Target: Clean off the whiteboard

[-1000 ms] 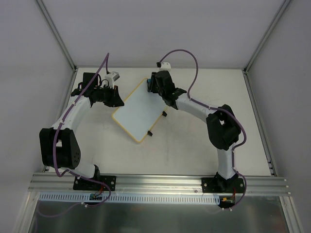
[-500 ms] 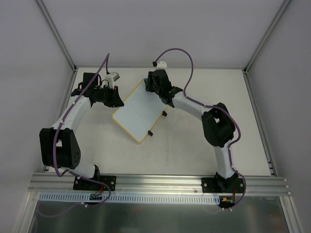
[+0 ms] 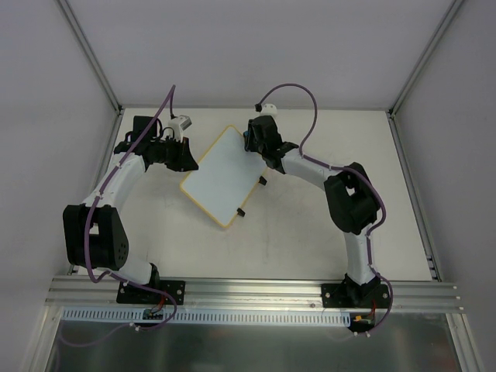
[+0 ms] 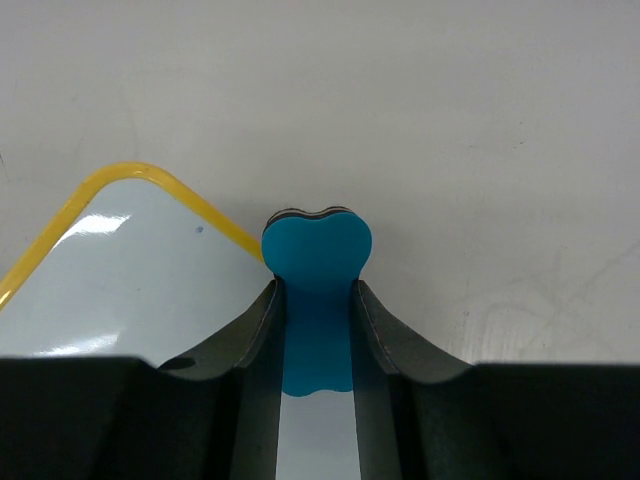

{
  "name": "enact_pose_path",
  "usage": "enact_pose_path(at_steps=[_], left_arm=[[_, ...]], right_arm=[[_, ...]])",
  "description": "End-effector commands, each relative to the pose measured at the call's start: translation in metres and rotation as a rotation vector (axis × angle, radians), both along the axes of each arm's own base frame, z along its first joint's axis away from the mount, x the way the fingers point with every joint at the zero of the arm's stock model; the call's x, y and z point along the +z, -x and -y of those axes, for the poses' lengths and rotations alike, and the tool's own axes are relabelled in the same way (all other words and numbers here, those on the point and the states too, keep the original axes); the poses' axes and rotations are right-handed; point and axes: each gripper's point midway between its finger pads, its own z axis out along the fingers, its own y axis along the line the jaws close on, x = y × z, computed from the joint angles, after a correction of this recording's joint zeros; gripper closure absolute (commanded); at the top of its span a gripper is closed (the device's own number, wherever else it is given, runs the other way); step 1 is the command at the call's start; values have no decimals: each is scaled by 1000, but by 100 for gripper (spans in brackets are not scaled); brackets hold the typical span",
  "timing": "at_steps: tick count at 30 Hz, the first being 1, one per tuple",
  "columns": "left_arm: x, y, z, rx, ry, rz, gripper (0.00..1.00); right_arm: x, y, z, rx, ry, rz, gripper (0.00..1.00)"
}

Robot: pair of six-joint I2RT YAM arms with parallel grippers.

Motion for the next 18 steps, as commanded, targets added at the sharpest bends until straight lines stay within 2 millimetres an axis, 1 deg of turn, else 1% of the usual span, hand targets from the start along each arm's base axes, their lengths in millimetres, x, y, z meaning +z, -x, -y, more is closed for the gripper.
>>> enact_pose_path(at_steps=[1,3,4,6,7,8,9,10,11,15,16,18], left_arm=[[11,9,9,-61,2,24,100],[12,9,9,-60,1,25,100],[11,9,9,-61,0,25,100],[11,9,9,-61,0,25,100],[11,10,9,-61,0,23,100],[11,10,9,-61,0,23,100],[11,10,9,-62,1,23,100],[11,10,9,-60,1,23,100],[12,10,9,-62,1,25,100],[11,10,9,-62,0,24,100],[12,9,9,-61,-2,26,100],[12,9,8,-60,-2,27,100]], right_arm=[[3,14,-11,70,68,-6,100],[9,14,-19,102,81,16,100],[19,15,-28,125,75,35,100],[27,16,-36,155,81,59,100],[31,20,-44,190,98,76,100],[39,19,-50,210,97,96,99],[43,20,-55,229,99,107,100],[43,25,-64,264,101,113,100],[51,24,-70,289,110,137,100],[59,34,-89,374,144,168,100],[58,41,-96,402,155,174,100],[55,44,-99,427,184,179,100]])
